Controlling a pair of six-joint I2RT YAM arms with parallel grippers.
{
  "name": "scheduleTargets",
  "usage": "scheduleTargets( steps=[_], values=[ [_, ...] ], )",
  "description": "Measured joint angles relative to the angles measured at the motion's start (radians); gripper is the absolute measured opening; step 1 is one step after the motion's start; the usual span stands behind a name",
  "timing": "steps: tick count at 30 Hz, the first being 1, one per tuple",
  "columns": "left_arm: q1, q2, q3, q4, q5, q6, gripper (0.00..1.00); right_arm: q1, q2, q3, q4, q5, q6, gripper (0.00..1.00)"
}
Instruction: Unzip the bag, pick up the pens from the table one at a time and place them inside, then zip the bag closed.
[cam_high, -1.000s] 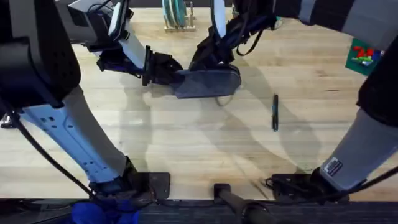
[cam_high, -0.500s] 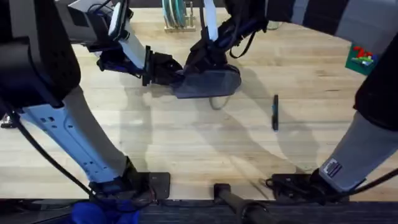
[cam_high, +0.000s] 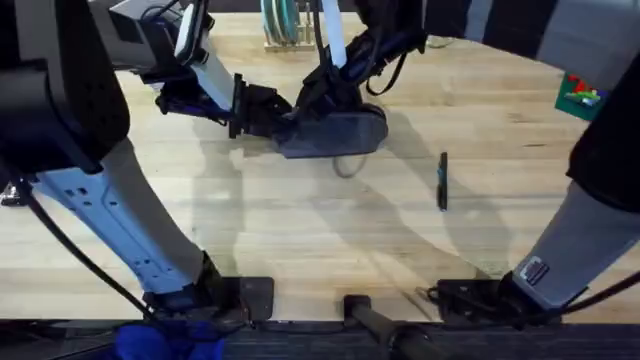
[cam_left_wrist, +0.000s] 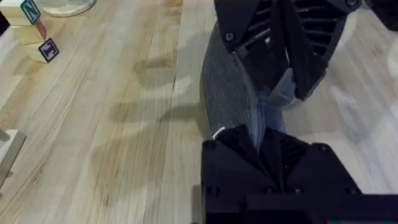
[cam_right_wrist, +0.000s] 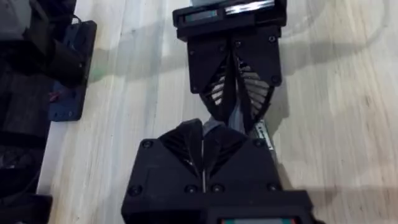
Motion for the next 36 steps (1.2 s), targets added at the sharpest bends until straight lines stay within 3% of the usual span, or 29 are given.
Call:
scheduleTargets(
  steps=[4,9,13,15,17,18,30,32,36],
  values=[
    [0.0,0.0,0.0,0.0,0.0,0.0,0.042,0.0,0.0,0.0,-0.008,0.0,0.003,0.038],
    [-0.004,0.0,0.0,0.005,-0.001,0.0,0.042,0.009,0.0,0.002,-0.018,-0.029,0.006,0.185],
    [-0.006,0.0,0.0,0.006,-0.002,0.0,0.042,0.019,0.0,0.003,-0.048,-0.043,0.007,0.482],
    [-0.006,0.0,0.0,0.007,-0.002,0.0,0.042,0.02,0.0,0.003,-0.068,-0.047,0.009,0.686],
    [-0.006,0.0,0.0,0.007,-0.002,0.0,0.042,0.02,0.0,0.003,-0.087,-0.049,0.006,0.954],
    [-0.006,0.0,0.0,0.007,-0.002,0.0,0.042,0.02,0.0,0.003,-0.089,-0.053,0.007,0.985],
    [-0.006,0.0,0.0,0.012,-0.002,0.0,0.051,0.019,0.0,0.006,-0.094,-0.054,0.007,0.996],
    [-0.006,0.0,0.0,0.01,-0.006,0.001,0.153,0.019,0.0,0.013,-0.094,-0.053,0.007,0.996],
    [-0.007,0.0,0.0,0.011,-0.02,0.003,0.522,0.018,0.0,0.025,-0.092,-0.054,0.007,0.996]
  ],
)
